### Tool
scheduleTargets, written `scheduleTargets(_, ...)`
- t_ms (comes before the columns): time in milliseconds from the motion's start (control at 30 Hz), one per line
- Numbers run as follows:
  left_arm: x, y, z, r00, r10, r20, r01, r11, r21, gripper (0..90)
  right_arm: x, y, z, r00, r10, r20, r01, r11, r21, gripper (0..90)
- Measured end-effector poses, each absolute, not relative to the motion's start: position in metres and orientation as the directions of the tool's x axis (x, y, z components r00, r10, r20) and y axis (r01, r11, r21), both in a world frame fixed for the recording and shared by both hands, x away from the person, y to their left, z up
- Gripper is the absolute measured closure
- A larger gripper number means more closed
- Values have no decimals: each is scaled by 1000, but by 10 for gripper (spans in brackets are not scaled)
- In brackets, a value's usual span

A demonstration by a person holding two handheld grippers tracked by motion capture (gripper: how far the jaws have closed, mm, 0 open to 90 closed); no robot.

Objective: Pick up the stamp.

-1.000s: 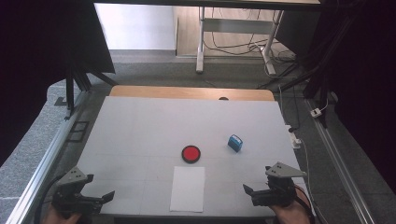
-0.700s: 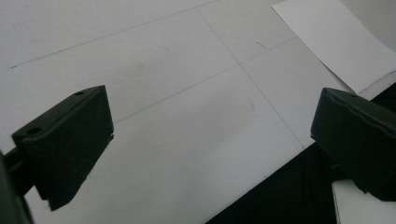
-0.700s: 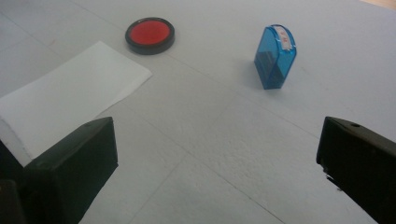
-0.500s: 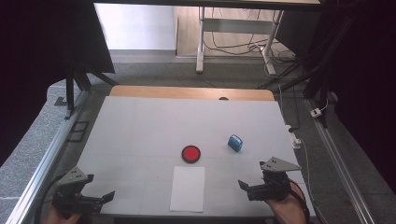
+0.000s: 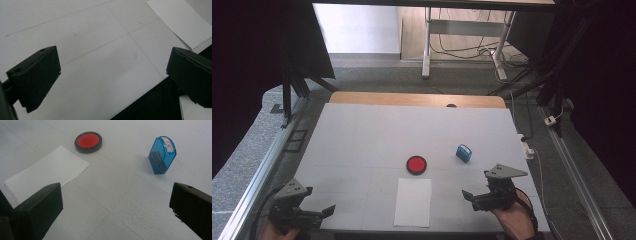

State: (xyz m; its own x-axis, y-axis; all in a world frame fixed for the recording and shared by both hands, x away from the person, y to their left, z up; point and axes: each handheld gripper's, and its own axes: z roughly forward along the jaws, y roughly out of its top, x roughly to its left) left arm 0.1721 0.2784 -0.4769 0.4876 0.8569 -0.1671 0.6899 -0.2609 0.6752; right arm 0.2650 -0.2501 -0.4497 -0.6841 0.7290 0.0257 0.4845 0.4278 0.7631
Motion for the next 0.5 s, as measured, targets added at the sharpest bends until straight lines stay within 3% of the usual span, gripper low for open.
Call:
scheduleTargets(367, 171, 278, -477, 491, 856, -160, 681, -263, 683, 0, 285, -239, -448, -684, 727, 59, 503, 411, 760, 0)
scheduleTargets(500, 171, 278, -477, 490, 857, -163, 682, -260, 684, 0, 293, -236, -450, -678, 735, 25, 500, 436, 748, 0)
